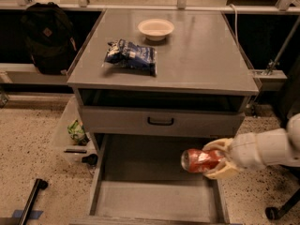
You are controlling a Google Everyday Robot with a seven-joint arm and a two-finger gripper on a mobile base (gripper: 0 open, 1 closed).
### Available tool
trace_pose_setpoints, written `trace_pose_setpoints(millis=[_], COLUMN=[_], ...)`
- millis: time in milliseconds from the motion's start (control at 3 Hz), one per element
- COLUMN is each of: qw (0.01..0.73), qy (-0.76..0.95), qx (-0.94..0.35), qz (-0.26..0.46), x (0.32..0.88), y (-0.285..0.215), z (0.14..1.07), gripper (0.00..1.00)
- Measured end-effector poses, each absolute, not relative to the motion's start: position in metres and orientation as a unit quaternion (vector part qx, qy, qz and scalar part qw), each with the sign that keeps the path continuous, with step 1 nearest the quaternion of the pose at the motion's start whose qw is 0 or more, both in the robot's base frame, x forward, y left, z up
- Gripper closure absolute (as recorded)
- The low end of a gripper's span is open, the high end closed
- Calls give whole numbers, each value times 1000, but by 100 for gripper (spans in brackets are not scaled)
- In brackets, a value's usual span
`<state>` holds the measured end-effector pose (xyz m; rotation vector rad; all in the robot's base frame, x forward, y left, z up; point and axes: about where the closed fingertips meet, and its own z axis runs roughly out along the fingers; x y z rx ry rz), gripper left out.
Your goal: Place coke can into middle drawer
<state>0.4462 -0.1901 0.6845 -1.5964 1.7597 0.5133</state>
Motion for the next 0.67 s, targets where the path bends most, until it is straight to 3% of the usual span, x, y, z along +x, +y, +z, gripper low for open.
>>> trace_pose_setpoints(millis=[667], qw=[345], qy=[683], qx=[-584], qz=[272], x=[500], y=[-131], z=[525], gripper=[100])
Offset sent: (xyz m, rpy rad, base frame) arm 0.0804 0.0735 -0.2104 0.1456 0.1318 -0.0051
